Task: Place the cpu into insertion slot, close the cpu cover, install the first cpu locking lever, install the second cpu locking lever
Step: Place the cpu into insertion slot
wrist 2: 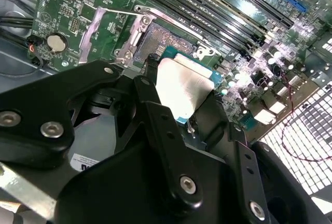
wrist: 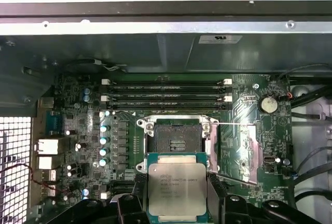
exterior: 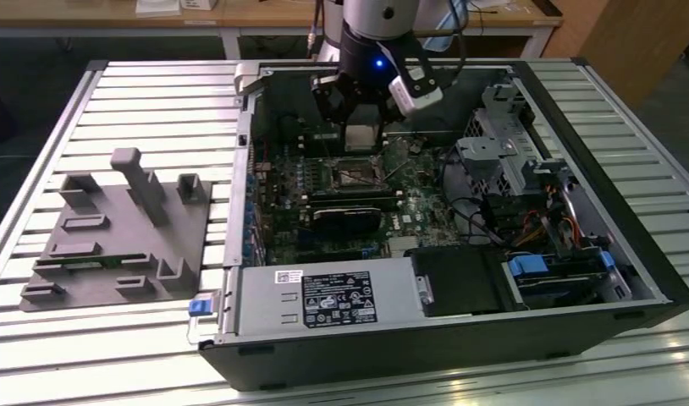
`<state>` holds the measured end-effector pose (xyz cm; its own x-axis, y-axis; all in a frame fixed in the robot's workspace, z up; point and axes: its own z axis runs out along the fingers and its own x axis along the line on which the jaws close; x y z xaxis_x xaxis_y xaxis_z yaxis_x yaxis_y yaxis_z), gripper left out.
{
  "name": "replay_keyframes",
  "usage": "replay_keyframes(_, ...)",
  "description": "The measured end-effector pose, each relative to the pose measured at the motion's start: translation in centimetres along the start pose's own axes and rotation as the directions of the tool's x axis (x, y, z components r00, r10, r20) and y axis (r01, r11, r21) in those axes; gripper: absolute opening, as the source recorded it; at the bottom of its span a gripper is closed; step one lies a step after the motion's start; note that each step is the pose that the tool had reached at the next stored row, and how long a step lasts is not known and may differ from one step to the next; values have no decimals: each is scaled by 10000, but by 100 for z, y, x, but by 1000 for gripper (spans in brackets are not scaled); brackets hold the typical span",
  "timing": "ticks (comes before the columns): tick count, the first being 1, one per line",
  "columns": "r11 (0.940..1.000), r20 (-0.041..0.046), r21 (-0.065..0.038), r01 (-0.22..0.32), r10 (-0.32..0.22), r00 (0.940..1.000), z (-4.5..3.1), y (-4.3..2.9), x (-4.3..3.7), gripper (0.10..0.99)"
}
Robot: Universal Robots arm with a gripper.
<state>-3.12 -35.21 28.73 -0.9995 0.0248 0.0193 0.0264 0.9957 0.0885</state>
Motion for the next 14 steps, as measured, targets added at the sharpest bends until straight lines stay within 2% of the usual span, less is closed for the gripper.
replay_keyframes(14,10000,-1,1,0,0,10000,184,-16,-4,541)
